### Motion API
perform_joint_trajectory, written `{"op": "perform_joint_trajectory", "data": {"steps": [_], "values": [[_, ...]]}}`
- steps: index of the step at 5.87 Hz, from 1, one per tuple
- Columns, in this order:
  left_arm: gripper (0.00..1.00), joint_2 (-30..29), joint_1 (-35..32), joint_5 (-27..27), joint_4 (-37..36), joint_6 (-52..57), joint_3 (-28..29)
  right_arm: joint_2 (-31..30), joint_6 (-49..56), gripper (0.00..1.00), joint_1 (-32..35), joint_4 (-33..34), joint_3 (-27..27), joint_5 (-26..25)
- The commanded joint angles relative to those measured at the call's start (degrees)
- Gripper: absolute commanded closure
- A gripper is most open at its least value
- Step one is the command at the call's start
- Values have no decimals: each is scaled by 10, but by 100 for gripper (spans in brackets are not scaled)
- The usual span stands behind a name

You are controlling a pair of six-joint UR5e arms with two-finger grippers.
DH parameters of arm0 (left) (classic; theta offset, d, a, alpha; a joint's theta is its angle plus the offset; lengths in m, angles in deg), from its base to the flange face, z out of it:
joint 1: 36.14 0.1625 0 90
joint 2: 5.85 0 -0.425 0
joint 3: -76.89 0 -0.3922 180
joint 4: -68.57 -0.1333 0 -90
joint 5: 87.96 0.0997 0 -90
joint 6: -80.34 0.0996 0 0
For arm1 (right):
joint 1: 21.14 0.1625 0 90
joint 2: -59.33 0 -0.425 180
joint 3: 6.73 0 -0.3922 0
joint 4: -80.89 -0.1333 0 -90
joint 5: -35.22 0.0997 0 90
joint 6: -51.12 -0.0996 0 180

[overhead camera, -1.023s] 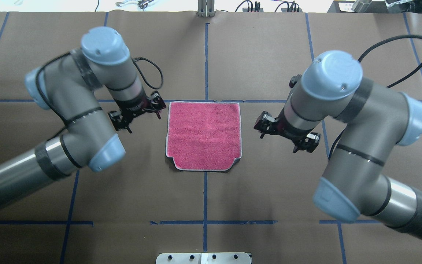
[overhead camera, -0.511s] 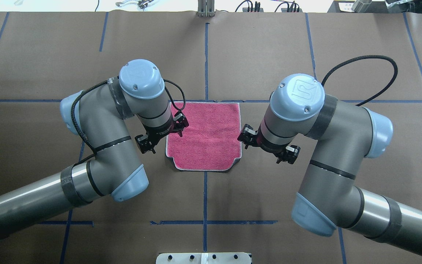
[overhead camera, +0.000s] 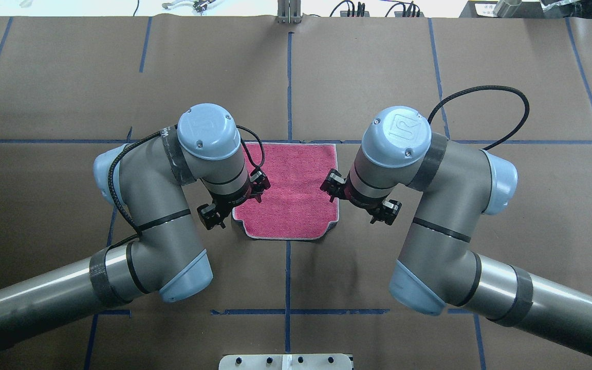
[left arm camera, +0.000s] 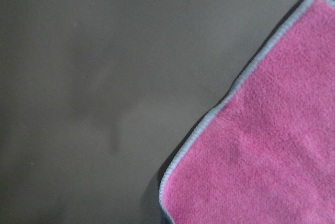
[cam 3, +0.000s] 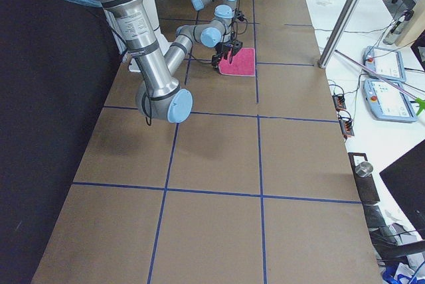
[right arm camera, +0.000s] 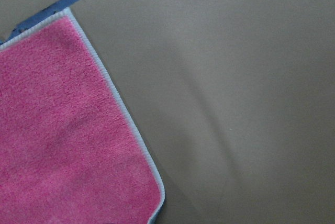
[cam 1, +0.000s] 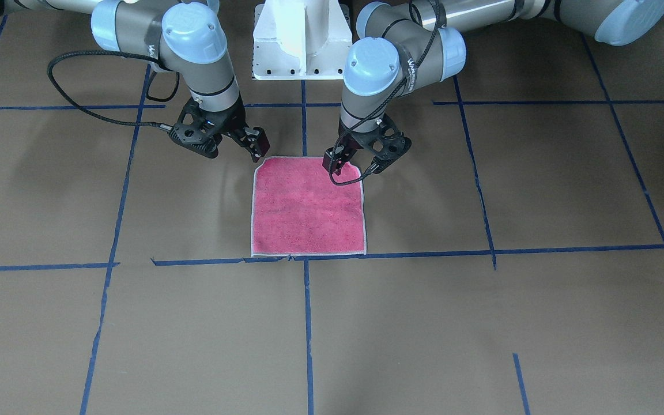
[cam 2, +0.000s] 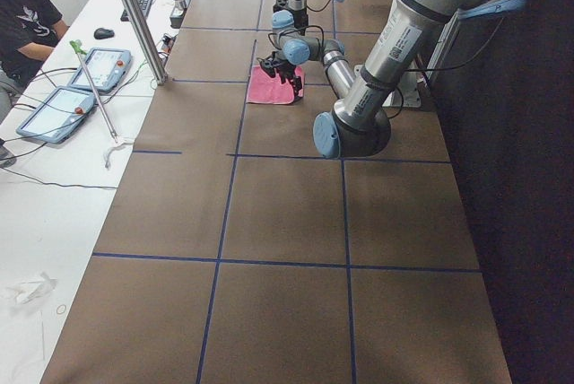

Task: Fold towel twice with both arms
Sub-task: 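Move both grippers in toward the corners of the pink towel nearest the robot, then lower both grippers and pinch the near towel corners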

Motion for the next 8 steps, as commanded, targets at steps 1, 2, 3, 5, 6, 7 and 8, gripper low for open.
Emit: {"op": "perform_joint_trajectory", "data": {"steps": [1, 2, 3, 5, 6, 7, 8], "values": [[0, 4, 13, 13, 9, -7, -1, 28, -10, 0, 2, -12, 55, 1], [0, 4, 21, 13, 10, -9, 3, 31, -7, 0, 1, -13, 65, 1], [0, 4, 27, 15, 11, -10, 9, 29, -9, 0, -4, -13, 68, 1], [0, 15, 30, 27, 58, -5, 29, 31, -10, 0, -5, -13, 67, 3], [0, 16, 30, 27, 59, -4, 31, 31, -10, 0, -5, -14, 67, 3], [0, 20, 30, 27, 60, -3, 30, 31, -10, 0, -5, -14, 67, 3], [8, 20, 30, 27, 69, -3, 30, 31, -10, 0, -5, -14, 67, 3]]}}
